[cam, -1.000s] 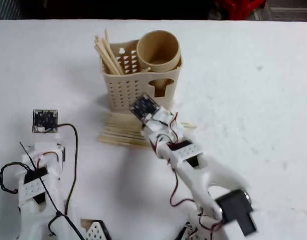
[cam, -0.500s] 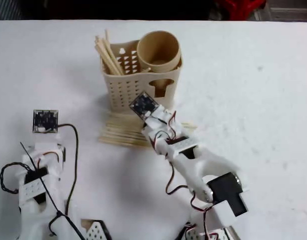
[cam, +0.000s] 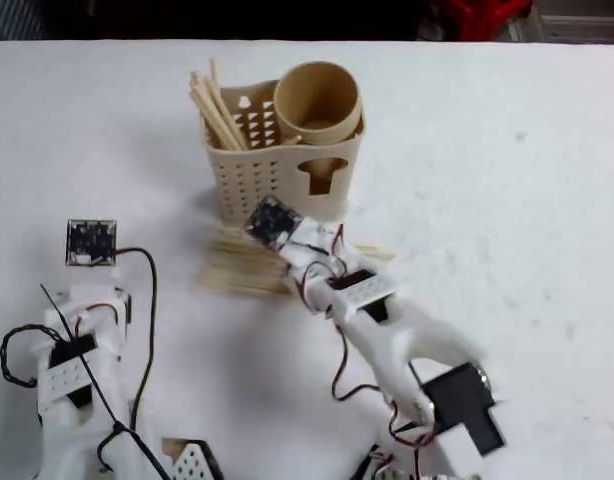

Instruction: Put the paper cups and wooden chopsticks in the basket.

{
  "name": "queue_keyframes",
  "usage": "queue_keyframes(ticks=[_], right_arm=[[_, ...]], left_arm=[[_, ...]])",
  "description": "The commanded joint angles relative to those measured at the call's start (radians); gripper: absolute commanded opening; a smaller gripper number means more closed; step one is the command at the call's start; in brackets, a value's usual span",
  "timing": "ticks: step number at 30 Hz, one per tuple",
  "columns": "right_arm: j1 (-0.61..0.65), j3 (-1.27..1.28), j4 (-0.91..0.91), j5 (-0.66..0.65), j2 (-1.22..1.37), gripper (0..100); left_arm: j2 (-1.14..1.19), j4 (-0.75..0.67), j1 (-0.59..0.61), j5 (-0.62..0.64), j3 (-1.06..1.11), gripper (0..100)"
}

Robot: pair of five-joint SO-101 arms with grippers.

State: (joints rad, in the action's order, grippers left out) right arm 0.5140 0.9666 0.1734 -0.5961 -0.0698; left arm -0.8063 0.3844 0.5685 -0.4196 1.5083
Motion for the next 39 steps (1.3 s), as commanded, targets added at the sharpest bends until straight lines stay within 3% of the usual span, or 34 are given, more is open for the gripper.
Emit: queue_keyframes(ticks=[1, 11, 17, 21, 27, 39], right_arm=[[0.068, -0.018, 0.120, -0.032, -0.044, 1.7], [0.068, -0.018, 0.217, -0.026, -0.183, 1.7], [-0.025, -0.012, 0.165, 0.020, -0.266, 1.7], [-0.059, 0.011, 0.022, 0.150, -0.203, 1.7], [-0.061, -0.020, -0.159, 0.115, 0.004, 1.7], [-0.062, -0.094, -0.136, 0.071, 0.110, 1.7]], left_arm=[[-0.024, -0.011, 0.001, -0.003, -0.006, 15], [-0.024, -0.011, 0.001, -0.003, -0.006, 15], [-0.024, -0.011, 0.001, -0.005, -0.006, 15], [-0.024, -0.011, 0.001, -0.005, -0.006, 15], [-0.024, -0.011, 0.001, -0.003, -0.006, 15], [-0.024, -0.011, 0.001, -0.003, -0.006, 15]])
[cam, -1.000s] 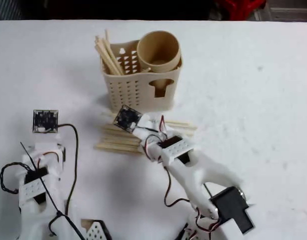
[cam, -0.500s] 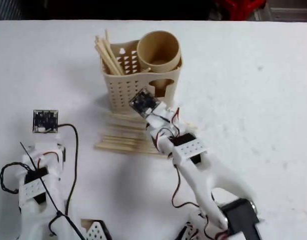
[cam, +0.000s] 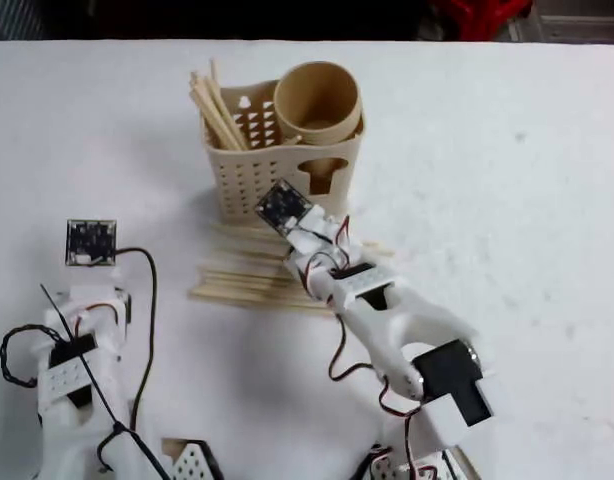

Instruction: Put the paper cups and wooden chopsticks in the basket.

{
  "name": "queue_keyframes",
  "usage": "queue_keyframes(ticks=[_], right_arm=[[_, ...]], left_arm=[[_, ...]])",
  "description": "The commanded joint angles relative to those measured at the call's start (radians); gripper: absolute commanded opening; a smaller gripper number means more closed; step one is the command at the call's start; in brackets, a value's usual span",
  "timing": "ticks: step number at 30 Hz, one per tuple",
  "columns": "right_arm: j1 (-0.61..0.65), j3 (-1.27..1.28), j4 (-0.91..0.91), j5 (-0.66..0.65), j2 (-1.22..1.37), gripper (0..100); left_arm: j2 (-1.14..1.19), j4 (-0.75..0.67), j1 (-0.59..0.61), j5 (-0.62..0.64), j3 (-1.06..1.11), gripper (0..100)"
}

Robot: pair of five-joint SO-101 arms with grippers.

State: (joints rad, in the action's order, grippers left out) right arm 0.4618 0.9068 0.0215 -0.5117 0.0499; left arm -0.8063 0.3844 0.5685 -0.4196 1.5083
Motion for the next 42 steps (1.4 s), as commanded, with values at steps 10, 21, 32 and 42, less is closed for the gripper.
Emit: queue_keyframes(ticks=[10, 21, 32, 42], right_arm=[[-0.001, -0.041, 0.377, -0.015, -0.205, 1.7], [0.124, -0.041, 0.657, -0.015, -0.444, 2.2], [0.334, -0.035, 0.794, -0.121, -0.503, 15.9], [0.295, -0.041, 0.610, -0.126, -0.254, 14.5]], left_arm=[[-0.024, -0.011, 0.001, -0.003, -0.006, 15], [-0.024, -0.011, 0.001, -0.005, -0.006, 15], [-0.024, -0.011, -0.001, -0.005, -0.006, 15], [-0.024, -0.011, 0.001, -0.005, -0.006, 15]])
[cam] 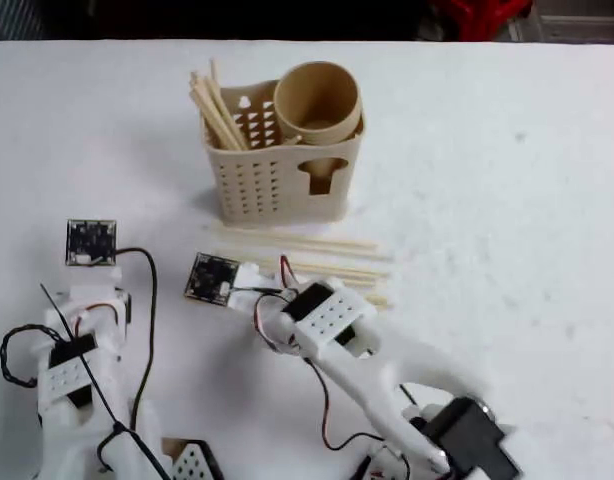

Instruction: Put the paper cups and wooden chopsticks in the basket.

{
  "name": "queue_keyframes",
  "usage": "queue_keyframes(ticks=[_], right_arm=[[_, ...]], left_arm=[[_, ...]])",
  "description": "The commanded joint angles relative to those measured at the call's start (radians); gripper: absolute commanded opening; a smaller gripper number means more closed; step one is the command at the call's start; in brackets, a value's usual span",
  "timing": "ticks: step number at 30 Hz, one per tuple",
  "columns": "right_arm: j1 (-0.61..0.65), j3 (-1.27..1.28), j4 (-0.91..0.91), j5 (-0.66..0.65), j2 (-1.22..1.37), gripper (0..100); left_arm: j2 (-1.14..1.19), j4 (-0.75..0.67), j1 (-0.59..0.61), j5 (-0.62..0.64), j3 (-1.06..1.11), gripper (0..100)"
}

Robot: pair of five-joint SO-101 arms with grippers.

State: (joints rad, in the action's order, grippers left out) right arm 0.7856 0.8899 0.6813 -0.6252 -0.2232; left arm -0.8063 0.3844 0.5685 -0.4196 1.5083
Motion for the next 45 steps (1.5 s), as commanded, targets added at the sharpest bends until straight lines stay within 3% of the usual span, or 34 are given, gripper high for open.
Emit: queue_keyframes(ticks=[1, 7, 15, 22, 37, 45], right_arm=[[-0.039, -0.025, -0.050, -0.012, 0.019, 14.3], [-0.059, -0.025, -0.051, -0.012, 0.019, 1.2], [-0.056, -0.025, -0.045, -0.012, 0.019, 2.4], [-0.044, -0.025, -0.033, -0.012, 0.036, 12.1], [-0.048, -0.068, -0.035, -0.012, 0.117, 1.9], [-0.050, -0.060, 0.064, -0.003, -0.065, 1.9]], left_arm=[[-0.024, -0.011, 0.001, -0.005, -0.006, 15], [-0.024, -0.011, 0.001, -0.005, -0.006, 15], [-0.024, -0.011, 0.001, -0.005, -0.006, 15], [-0.024, -0.011, 0.001, -0.005, -0.006, 15], [-0.024, -0.011, 0.001, -0.003, -0.006, 15], [-0.024, -0.011, 0.001, -0.005, -0.006, 15]])
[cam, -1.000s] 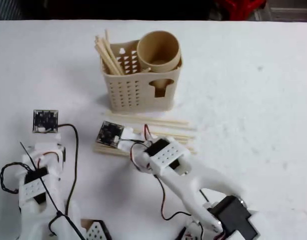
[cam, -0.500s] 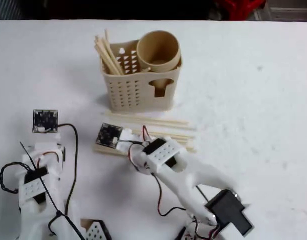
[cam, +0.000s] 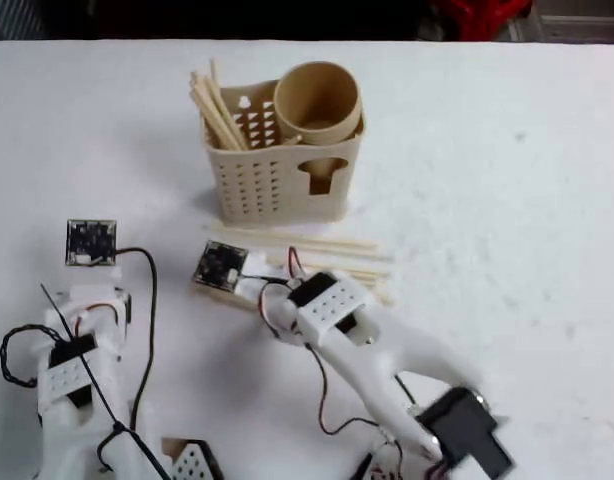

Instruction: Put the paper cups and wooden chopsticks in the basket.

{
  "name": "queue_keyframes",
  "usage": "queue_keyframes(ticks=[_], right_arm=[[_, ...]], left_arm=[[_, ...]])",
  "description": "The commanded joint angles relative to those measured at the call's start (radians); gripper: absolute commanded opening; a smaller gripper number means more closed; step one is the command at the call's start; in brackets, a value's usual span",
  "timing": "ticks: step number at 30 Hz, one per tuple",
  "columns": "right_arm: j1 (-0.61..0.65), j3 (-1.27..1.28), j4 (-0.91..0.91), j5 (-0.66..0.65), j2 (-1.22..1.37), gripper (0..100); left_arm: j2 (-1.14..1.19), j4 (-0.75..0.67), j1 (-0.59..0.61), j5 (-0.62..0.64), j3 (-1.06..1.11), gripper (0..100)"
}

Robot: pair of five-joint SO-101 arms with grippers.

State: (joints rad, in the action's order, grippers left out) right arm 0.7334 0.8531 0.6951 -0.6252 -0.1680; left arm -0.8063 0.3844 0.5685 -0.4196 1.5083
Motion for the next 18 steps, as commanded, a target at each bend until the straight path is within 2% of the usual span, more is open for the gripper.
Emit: queue_keyframes(ticks=[1, 6, 13, 18], right_arm=[[0.002, -0.023, 0.062, -0.003, -0.142, 1.9], [0.005, 0.006, 0.062, -0.011, -0.188, 2.2], [0.008, -0.014, -0.036, -0.003, -0.087, 3.0], [0.008, -0.091, -0.044, -0.003, 0.054, 13.8]], left_arm=[[-0.024, -0.011, 0.001, -0.005, -0.006, 15], [-0.024, -0.011, 0.001, -0.003, -0.006, 15], [-0.024, -0.011, 0.001, -0.003, -0.006, 15], [-0.024, -0.011, 0.001, -0.003, -0.006, 15]])
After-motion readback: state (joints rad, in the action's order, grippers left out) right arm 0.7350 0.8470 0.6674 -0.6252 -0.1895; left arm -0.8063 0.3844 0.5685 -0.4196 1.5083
